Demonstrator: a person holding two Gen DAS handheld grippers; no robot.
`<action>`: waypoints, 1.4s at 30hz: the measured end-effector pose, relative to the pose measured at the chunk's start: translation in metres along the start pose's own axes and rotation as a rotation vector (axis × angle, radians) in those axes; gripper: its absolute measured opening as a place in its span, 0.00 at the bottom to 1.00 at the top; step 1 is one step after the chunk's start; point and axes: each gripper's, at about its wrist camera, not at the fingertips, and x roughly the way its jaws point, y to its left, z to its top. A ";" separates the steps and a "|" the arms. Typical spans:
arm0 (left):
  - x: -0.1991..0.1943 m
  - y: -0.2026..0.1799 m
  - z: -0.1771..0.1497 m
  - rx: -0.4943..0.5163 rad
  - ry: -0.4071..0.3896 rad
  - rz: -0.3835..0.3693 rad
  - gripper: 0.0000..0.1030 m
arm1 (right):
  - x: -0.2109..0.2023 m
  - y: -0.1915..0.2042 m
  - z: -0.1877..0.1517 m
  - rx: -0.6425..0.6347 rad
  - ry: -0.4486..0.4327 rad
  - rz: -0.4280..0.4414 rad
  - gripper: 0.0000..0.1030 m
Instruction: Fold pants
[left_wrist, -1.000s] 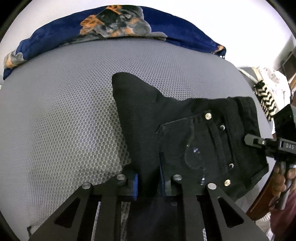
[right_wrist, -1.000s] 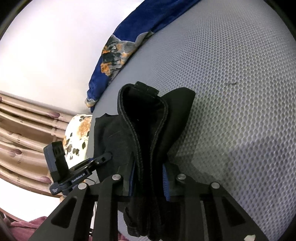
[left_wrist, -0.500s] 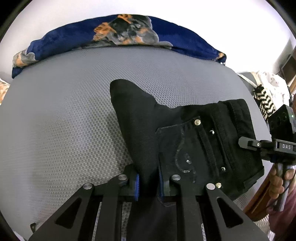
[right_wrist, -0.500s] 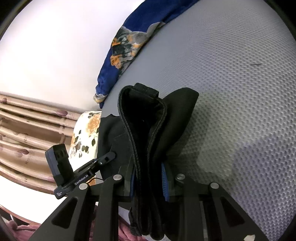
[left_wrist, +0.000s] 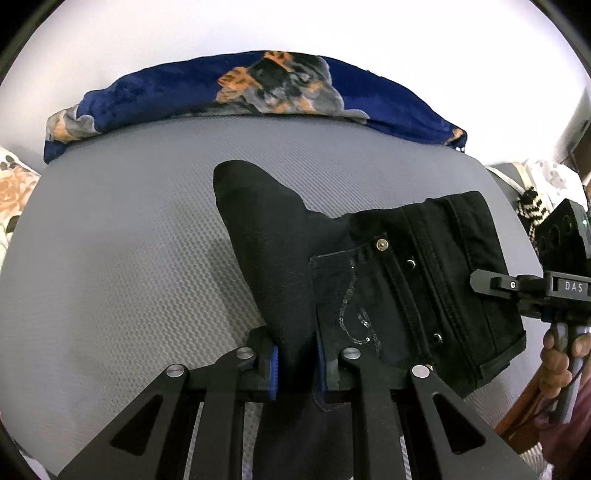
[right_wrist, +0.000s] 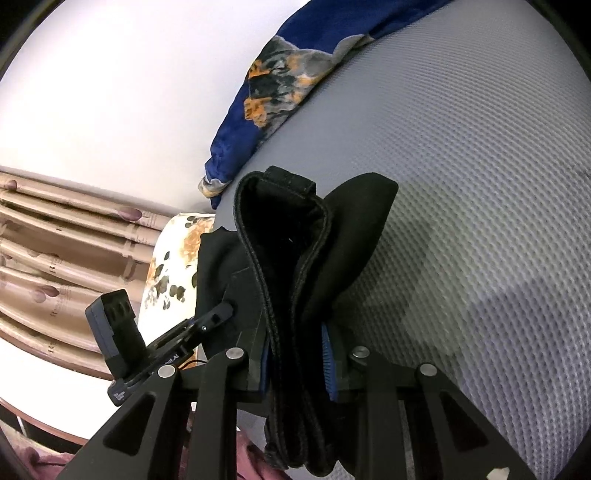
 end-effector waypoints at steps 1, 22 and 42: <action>0.000 0.003 0.002 -0.004 -0.004 0.002 0.15 | 0.000 0.001 0.001 -0.006 0.002 -0.002 0.22; 0.019 0.050 0.065 -0.048 -0.046 0.035 0.15 | 0.032 0.024 0.059 -0.051 0.030 -0.010 0.22; 0.053 0.073 0.115 -0.078 -0.041 0.027 0.15 | 0.057 0.018 0.107 -0.013 0.018 -0.024 0.22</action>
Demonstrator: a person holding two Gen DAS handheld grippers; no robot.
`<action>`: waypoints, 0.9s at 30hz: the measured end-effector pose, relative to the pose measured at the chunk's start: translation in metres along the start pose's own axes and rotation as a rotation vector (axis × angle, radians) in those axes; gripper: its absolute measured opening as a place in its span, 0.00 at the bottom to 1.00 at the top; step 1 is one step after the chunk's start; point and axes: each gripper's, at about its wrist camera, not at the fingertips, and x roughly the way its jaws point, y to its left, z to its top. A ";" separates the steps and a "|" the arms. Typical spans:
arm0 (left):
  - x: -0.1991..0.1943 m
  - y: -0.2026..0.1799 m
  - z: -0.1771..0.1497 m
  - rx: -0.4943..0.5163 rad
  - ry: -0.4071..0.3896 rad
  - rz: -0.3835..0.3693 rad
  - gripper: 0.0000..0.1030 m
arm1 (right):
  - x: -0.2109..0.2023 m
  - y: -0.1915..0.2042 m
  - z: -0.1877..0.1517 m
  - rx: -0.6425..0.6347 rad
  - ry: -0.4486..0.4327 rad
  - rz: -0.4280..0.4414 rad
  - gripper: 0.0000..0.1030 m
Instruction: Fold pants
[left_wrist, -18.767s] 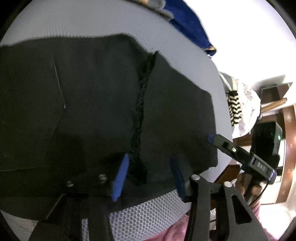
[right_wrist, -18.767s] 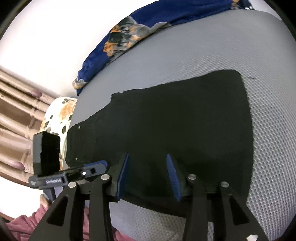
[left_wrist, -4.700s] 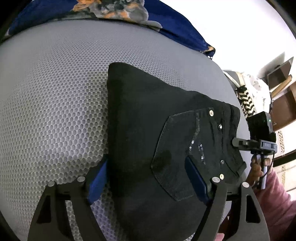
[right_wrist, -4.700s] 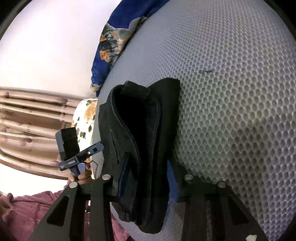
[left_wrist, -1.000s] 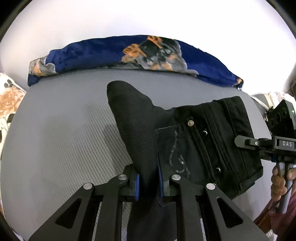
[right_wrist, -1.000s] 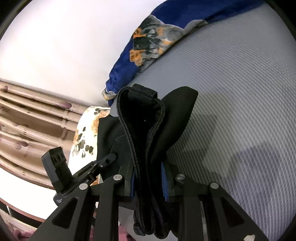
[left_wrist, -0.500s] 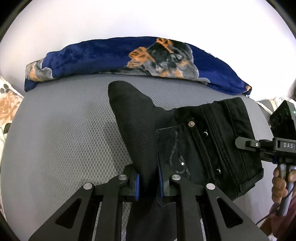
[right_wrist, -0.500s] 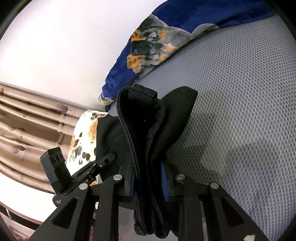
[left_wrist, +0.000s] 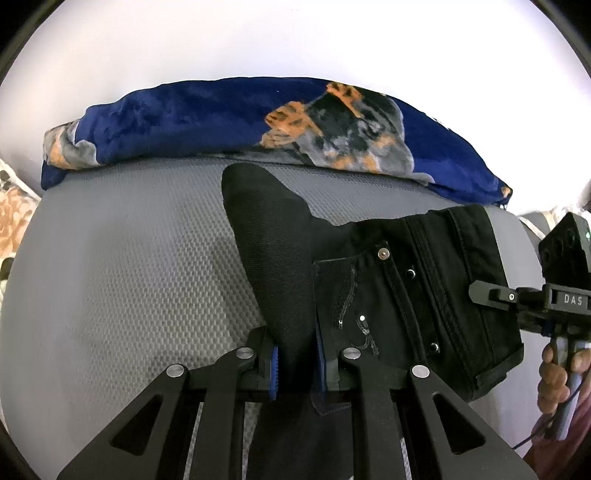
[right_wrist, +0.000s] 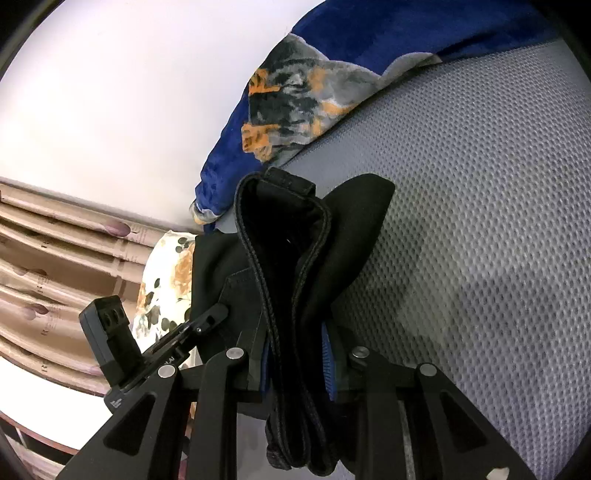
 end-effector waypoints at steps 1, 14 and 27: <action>0.001 0.001 0.002 -0.002 -0.002 0.001 0.15 | 0.001 -0.001 0.003 0.003 -0.003 0.002 0.22; 0.055 0.018 -0.012 0.056 0.020 0.137 0.34 | 0.026 -0.021 0.014 -0.109 -0.021 -0.294 0.32; 0.062 0.027 -0.033 0.026 -0.033 0.240 0.71 | 0.042 0.004 -0.002 -0.207 -0.063 -0.486 0.45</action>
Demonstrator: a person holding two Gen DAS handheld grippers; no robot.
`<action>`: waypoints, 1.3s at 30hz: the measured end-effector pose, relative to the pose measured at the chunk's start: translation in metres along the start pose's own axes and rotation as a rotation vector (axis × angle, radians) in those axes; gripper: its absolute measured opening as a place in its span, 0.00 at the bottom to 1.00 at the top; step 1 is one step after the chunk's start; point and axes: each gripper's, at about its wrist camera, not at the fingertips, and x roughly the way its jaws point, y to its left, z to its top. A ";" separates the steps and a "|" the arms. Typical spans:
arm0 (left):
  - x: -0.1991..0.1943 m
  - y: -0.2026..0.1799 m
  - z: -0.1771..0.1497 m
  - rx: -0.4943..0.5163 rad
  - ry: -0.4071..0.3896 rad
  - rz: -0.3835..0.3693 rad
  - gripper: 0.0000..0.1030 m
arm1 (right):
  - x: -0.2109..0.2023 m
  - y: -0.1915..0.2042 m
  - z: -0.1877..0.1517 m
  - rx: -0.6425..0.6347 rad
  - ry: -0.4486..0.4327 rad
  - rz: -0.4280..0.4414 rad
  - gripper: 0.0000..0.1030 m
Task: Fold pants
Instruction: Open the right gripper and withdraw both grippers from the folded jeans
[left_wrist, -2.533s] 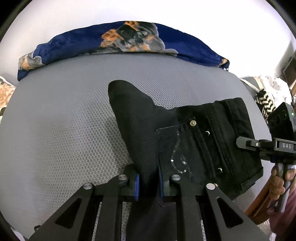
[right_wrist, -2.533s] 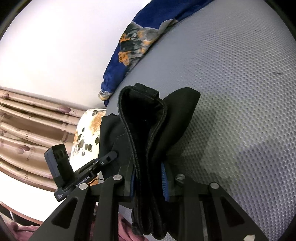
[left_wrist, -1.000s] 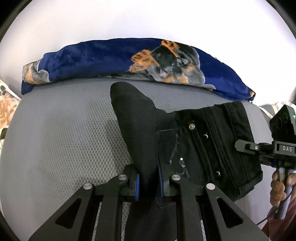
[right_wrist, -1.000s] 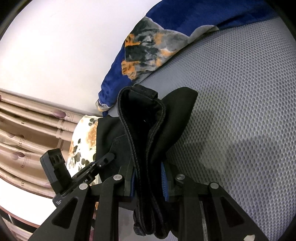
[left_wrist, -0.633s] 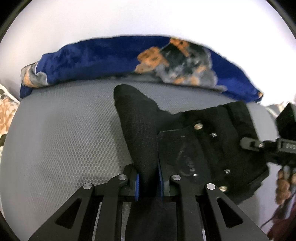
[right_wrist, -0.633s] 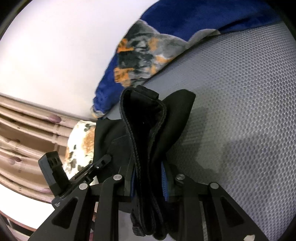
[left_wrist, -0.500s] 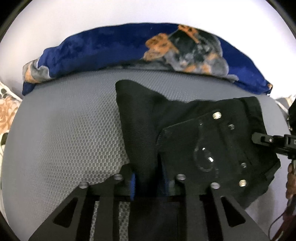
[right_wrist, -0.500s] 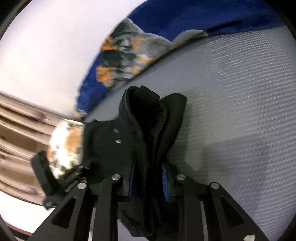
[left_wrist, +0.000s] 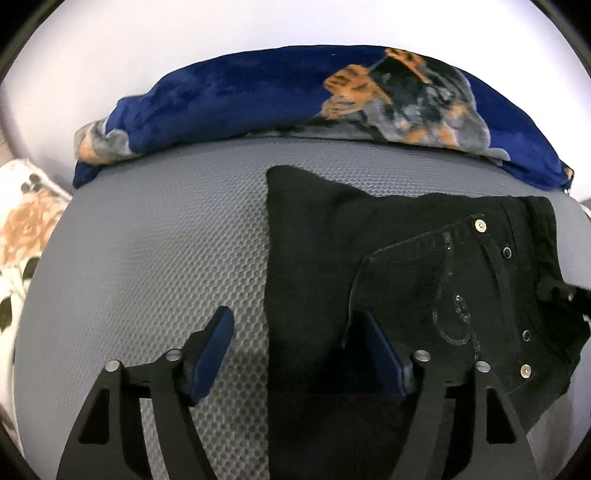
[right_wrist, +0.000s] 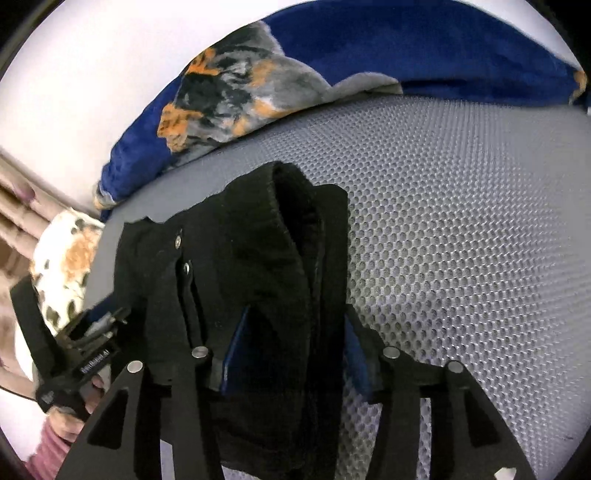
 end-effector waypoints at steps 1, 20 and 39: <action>-0.003 -0.001 -0.002 0.003 0.009 0.005 0.71 | -0.002 0.007 -0.003 -0.025 -0.005 -0.027 0.45; -0.110 -0.012 -0.074 0.037 -0.046 0.041 0.71 | -0.033 0.041 -0.058 -0.130 -0.041 -0.165 0.62; -0.159 -0.003 -0.120 -0.017 -0.105 0.155 0.71 | -0.076 0.096 -0.111 -0.236 -0.158 -0.242 0.80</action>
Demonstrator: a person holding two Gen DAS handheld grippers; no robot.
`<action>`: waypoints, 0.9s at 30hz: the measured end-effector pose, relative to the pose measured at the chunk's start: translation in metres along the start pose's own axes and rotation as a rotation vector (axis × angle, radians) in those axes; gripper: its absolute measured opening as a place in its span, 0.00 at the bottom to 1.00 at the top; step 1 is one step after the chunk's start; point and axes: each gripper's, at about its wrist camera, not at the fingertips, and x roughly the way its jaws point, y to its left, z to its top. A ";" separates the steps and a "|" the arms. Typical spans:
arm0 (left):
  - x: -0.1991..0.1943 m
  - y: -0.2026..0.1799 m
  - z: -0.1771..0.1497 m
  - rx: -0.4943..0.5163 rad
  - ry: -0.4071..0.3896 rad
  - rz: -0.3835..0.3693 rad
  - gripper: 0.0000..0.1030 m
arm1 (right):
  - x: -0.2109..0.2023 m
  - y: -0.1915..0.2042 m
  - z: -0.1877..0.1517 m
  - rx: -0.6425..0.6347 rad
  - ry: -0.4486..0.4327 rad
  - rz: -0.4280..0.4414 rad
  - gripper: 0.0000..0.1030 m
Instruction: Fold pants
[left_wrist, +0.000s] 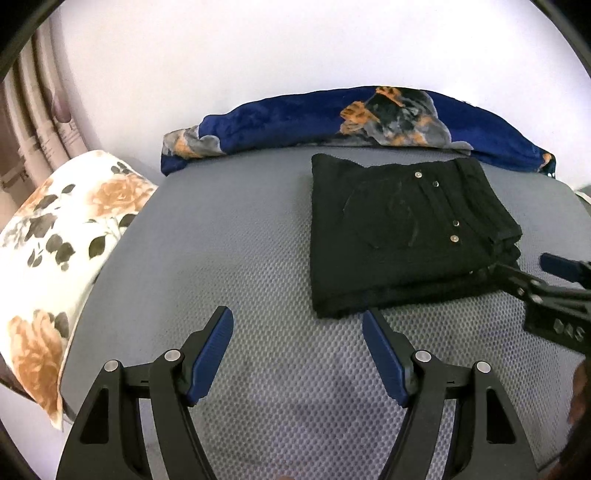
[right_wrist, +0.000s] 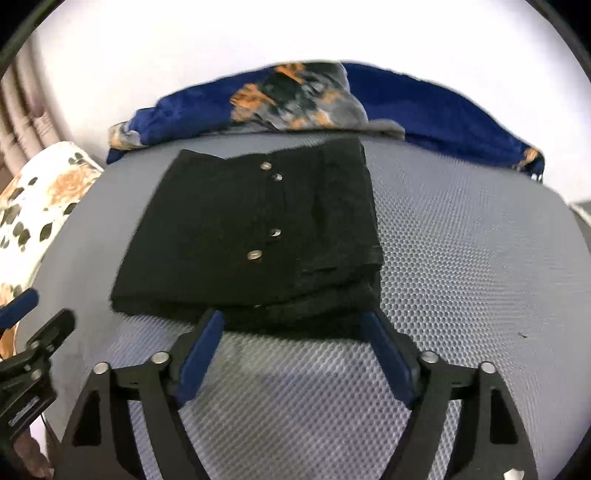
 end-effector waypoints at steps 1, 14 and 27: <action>-0.001 0.001 -0.002 -0.003 0.000 -0.002 0.71 | -0.004 0.003 -0.001 -0.007 -0.008 -0.003 0.83; -0.019 0.004 -0.023 -0.009 0.000 0.007 0.71 | -0.046 0.031 -0.029 -0.048 -0.044 -0.026 0.95; -0.022 0.005 -0.035 -0.017 0.024 0.008 0.71 | -0.052 0.036 -0.039 -0.056 -0.048 -0.058 0.98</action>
